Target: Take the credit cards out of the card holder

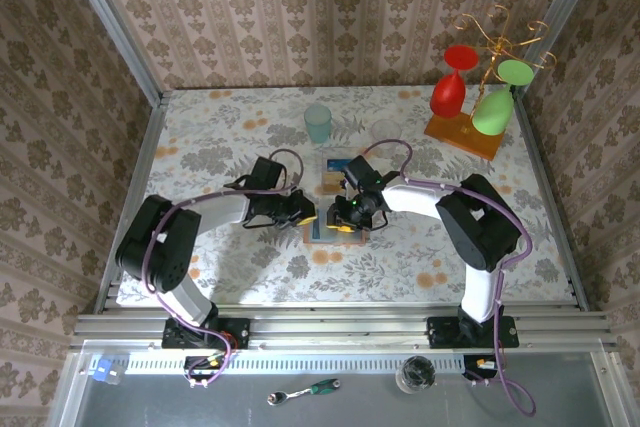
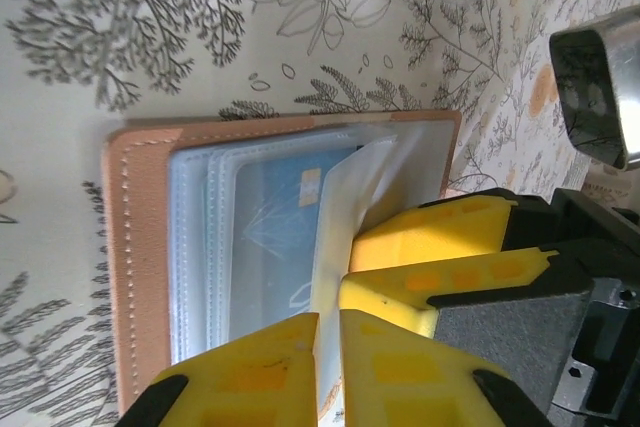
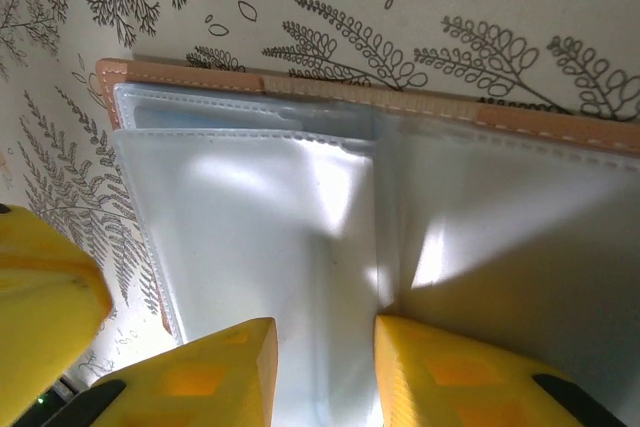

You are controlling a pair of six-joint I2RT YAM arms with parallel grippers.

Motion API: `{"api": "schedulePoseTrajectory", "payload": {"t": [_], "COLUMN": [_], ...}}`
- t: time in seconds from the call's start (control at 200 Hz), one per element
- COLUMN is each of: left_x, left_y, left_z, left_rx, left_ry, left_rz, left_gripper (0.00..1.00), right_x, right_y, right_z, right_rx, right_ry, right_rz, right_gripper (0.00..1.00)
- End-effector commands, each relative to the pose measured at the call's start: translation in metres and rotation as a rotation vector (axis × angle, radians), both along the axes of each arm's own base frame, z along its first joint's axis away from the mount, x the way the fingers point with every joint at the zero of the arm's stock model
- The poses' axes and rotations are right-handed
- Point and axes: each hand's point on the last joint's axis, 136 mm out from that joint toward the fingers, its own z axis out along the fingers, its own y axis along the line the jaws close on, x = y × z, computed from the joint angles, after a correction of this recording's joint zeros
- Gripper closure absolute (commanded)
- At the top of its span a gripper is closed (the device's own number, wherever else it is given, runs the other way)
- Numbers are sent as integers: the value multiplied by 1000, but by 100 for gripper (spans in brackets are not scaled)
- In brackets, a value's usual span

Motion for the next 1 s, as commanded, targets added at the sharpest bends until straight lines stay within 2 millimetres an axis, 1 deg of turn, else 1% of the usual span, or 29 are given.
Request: {"api": "schedulePoseTrajectory", "payload": {"t": [0.0,0.21,0.32,0.34,0.41,0.52,0.71,0.825,0.995], "left_x": [-1,-5,-7,-3,-4,-4,-5,-4,-2], "left_y": [-12,-15,-11,-7,-2,1,-3,-11,-18], "left_z": [1,-6,-5,-6,-6,-5,-7,-4,-7], "left_rx": [-35,-15,20,49,88,107,102,52,25], "left_ry": [20,34,22,6,-3,-7,4,5,22], "left_rz": [-14,-24,-31,-17,-18,-20,-32,-31,-26], "left_gripper": [86,84,83,82,80,78,77,79,81], "right_x": [-3,-5,-6,-6,-7,-7,-7,-7,-5], "right_y": [-4,-5,-5,-5,-5,-5,-5,-4,-3], "right_z": [4,3,2,1,1,1,1,1,4], "right_rx": [7,8,8,8,9,9,12,14,21], "right_ry": [9,13,17,17,18,18,19,18,16], "right_rz": [-15,-17,-18,-18,-18,-17,-17,-16,-14], "right_gripper": [68,68,68,68,68,68,68,68,68]}}
